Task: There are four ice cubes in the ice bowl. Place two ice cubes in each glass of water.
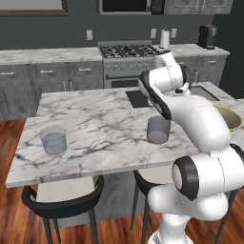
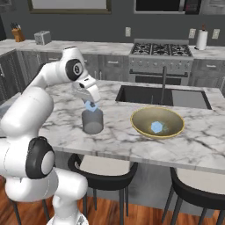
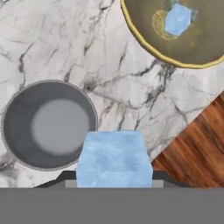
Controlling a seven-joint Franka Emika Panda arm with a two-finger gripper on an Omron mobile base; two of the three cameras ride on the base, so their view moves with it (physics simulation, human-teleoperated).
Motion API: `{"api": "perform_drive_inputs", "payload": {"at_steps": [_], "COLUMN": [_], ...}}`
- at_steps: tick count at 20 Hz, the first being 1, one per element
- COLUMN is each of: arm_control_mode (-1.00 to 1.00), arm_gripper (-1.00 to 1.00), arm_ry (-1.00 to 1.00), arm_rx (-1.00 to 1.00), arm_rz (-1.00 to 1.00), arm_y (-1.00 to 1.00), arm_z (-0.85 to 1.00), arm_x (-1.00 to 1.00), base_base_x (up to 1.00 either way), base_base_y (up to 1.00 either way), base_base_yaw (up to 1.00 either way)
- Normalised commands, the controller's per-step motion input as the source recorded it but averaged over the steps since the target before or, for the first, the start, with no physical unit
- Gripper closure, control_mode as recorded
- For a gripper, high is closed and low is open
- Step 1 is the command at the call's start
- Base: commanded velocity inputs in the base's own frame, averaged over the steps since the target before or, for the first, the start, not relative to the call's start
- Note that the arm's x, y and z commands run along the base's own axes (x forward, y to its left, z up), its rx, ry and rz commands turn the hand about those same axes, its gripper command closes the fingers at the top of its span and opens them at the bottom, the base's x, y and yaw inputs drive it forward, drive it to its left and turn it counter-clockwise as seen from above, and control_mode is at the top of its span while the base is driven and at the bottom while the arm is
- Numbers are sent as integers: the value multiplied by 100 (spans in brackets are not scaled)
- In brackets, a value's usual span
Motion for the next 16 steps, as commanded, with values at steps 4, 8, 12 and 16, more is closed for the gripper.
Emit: {"api": "perform_drive_inputs", "payload": {"at_steps": [4, 8, 12, 16], "arm_control_mode": [-100, -100, -100, -100], "arm_gripper": [100, 100, 100, 100], "arm_ry": [8, 5, 8, 8], "arm_rx": [23, 20, 18, 13], "arm_rz": [-8, -3, -4, -3], "arm_y": [0, 0, 0, 0], "arm_z": [0, -7, 0, 0], "arm_x": [9, 0, 15, 29], "base_base_x": [0, 0, 0, 0], "base_base_y": [0, 0, 0, 0], "base_base_yaw": [0, 0, 0, 0]}}
